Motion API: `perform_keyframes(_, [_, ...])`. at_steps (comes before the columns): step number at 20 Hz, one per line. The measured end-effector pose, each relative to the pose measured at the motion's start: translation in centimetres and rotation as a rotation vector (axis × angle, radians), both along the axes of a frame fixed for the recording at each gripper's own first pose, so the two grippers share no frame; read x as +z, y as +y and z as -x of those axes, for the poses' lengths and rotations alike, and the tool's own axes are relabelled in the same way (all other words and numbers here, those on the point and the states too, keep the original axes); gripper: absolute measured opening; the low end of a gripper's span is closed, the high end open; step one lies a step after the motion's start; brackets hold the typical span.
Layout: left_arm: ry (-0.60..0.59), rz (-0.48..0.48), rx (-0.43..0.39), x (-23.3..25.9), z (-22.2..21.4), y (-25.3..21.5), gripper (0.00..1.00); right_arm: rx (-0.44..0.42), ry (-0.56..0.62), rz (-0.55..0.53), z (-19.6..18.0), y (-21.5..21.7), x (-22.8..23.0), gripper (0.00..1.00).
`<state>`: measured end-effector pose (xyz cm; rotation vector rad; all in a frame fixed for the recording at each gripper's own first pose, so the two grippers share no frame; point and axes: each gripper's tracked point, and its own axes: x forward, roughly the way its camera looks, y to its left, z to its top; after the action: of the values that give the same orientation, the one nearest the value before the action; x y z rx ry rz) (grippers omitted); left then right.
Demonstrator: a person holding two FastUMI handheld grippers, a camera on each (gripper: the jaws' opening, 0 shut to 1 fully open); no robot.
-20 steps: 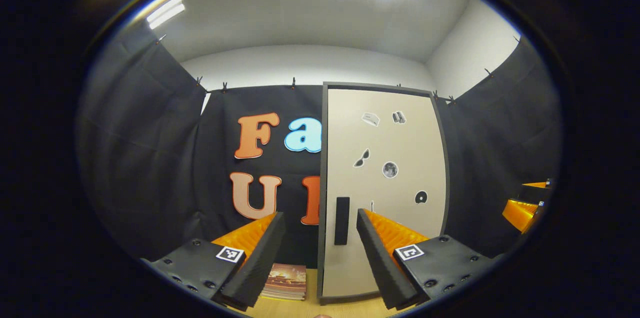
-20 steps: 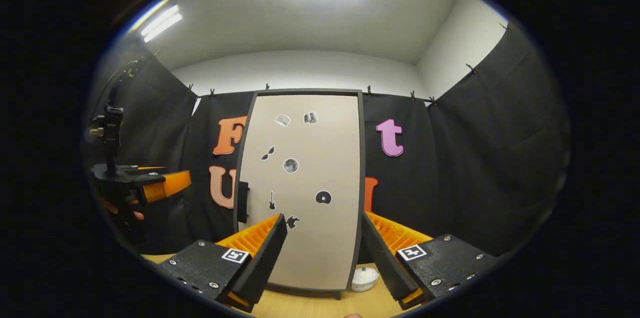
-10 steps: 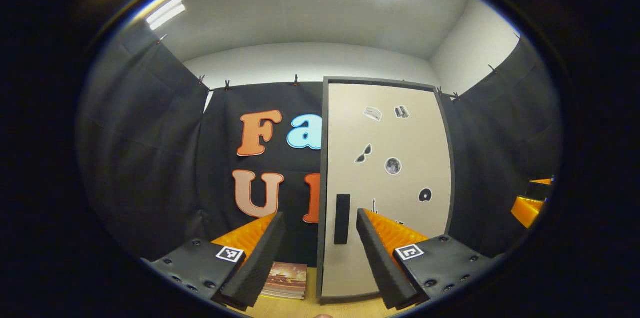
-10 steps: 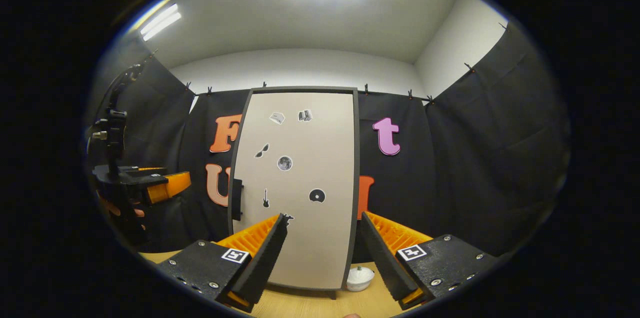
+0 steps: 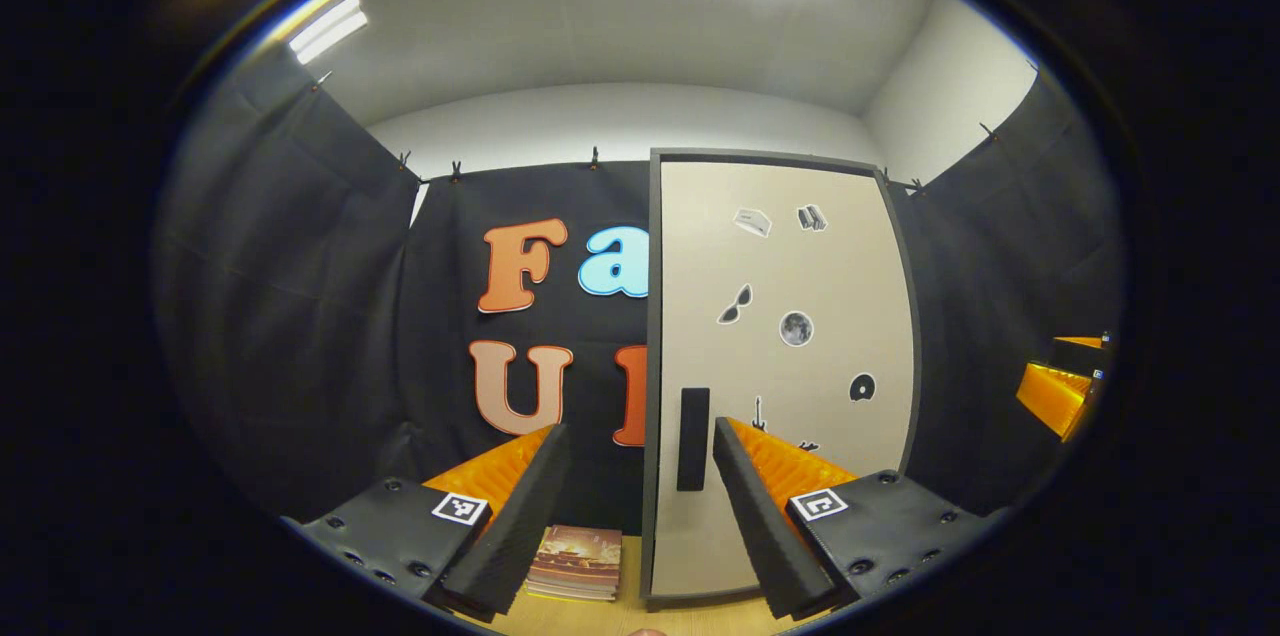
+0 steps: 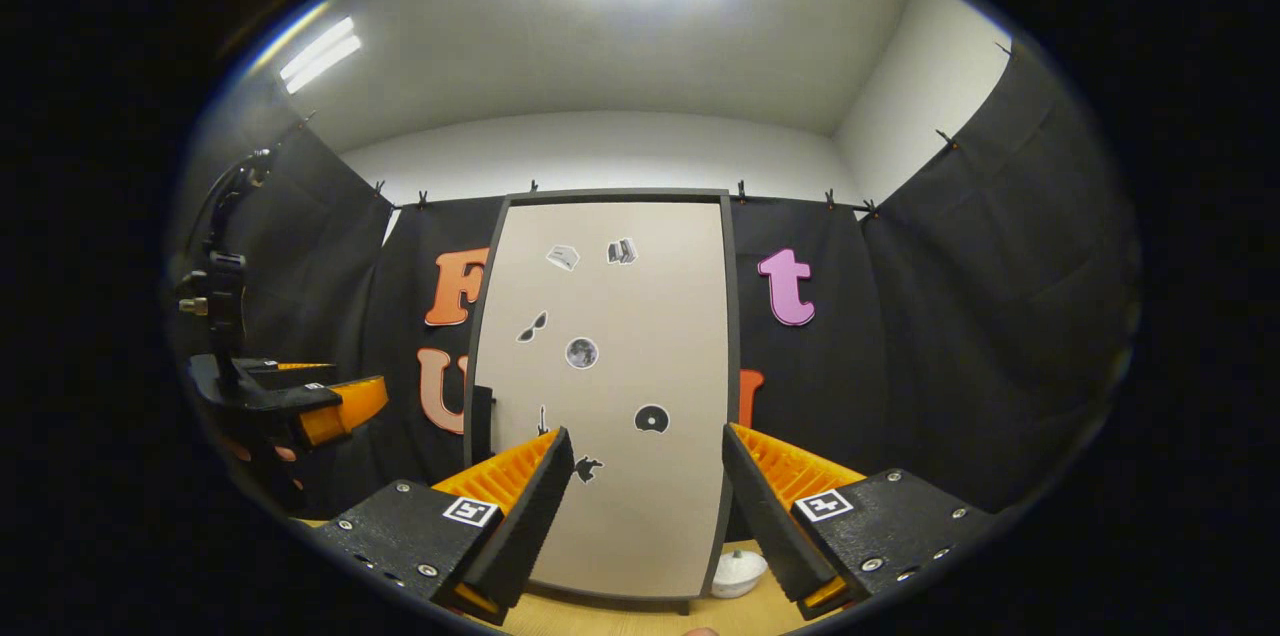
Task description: Open the cabinet door with the right hand, grasp the bottle in the cabinet with the left hand and place it on the coaster, then close the cabinet door with the right hand.
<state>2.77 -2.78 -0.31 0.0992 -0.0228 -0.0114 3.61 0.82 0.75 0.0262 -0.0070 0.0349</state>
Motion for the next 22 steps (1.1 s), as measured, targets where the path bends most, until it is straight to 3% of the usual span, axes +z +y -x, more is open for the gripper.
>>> perform_keyframes(12, [-0.008, -0.008, 0.044, -0.5, -0.8, 4.3, 0.94, 0.041, 0.053, -0.017, -3.6, 4.1, -2.4, 0.92])
perform_keyframes(18, [-0.023, -0.03, 0.086, -0.6, -1.1, 8.8, 0.94, 0.088, 0.084, -0.032, -6.4, 8.7, -3.7, 0.92])
perform_keyframes(22, [-0.004, 0.014, 0.105, -1.2, -1.3, 11.3, 0.94, 0.11, 0.114, -0.035, -8.7, 12.2, -5.2, 0.92])
